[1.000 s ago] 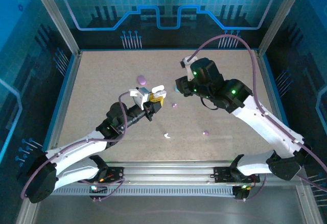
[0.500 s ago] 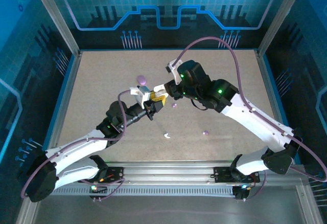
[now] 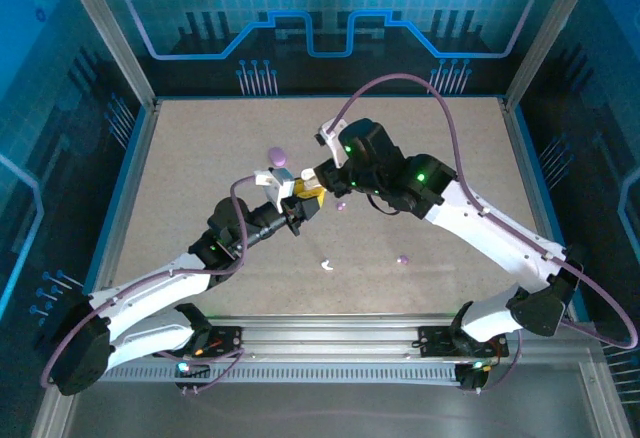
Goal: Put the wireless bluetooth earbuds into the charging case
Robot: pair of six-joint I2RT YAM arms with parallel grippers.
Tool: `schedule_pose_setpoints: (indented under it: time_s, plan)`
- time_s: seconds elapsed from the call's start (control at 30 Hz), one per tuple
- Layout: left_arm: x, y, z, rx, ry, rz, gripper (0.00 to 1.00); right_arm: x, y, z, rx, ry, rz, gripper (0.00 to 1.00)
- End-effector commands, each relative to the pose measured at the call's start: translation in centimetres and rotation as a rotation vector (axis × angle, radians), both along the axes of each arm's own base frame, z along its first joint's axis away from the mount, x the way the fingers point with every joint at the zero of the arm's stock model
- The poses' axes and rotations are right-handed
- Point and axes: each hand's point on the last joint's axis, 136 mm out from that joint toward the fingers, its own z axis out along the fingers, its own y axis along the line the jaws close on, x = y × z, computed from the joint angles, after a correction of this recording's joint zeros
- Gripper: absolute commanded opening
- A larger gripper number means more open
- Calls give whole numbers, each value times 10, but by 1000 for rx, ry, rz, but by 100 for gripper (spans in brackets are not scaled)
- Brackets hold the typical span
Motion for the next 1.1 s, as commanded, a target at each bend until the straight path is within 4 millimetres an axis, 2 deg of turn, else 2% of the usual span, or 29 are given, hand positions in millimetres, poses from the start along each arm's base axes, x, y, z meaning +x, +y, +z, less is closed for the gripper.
schedule_pose_setpoints:
  time_s: [0.0, 0.3, 0.67, 1.07]
  plan:
    - [-2, 1, 31, -69, -51, 2, 22, -12, 10, 7, 16, -15, 68, 28]
    - [-1, 3, 33, -73, -56, 17, 21, -18, 6, -3, -36, 0, 80, 27]
    - [-7, 0, 30, -35, -95, -14, 22, -8, -3, 4, -85, -34, 28, 27]
    - [-7, 0, 31, -30, -119, -10, 22, -21, 9, -1, -84, 5, 131, 28]
